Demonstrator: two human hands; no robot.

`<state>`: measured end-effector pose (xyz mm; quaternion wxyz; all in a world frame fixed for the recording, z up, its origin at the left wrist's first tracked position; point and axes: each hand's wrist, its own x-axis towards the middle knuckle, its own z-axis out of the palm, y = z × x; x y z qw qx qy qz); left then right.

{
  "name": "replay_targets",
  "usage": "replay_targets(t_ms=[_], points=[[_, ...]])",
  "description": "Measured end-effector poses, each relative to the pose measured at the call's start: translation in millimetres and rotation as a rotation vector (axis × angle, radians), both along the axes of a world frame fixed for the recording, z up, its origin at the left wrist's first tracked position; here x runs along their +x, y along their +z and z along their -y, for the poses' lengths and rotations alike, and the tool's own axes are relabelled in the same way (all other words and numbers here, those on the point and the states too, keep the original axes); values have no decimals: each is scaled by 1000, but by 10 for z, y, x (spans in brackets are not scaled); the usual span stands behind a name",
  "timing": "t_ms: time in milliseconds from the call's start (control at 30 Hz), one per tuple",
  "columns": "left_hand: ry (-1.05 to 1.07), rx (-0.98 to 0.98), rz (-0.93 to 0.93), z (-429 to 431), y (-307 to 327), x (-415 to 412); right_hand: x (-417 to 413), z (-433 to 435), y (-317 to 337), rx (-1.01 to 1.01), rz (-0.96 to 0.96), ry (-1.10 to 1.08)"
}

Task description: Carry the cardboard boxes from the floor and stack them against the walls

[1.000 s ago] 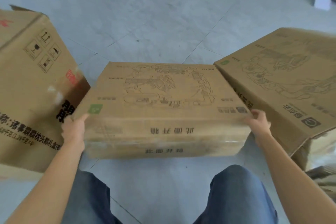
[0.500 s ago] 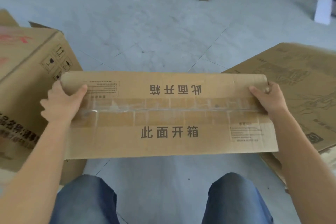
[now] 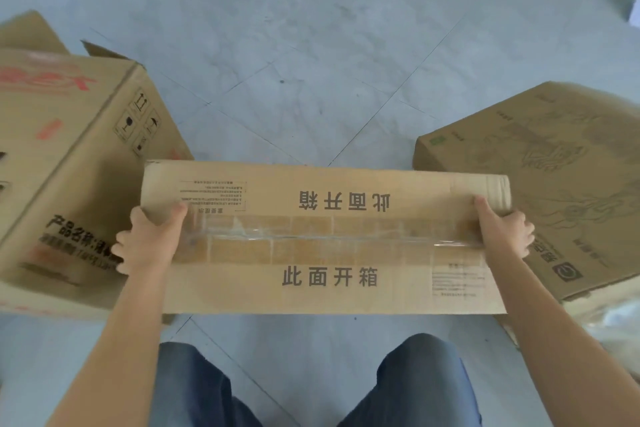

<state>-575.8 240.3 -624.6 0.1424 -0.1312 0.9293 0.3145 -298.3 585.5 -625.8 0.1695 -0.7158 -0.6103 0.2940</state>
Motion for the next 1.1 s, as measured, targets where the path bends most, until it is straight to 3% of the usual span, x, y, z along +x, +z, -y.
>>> replay_targets(t_ms=[533,800,867,1000,1033,1100], points=[[93,-187,261,915,2562,772,205,314,2504,-289,262,267],[393,-201,261,1740,3604,1439,116,773,3382,-352,244,527],[487,-154,261,2109,3695,1594,78,913,3560,-357,234,614],[651,-55,75,3559,2727,1562,-43,1171,3835,-333,207,765],[682,-23,65,3651,2821,1721,-71,1239,3881,-320,202,799],[740,-61,55,3327,3588,2281,-117,1395,4010,-292,187,869]])
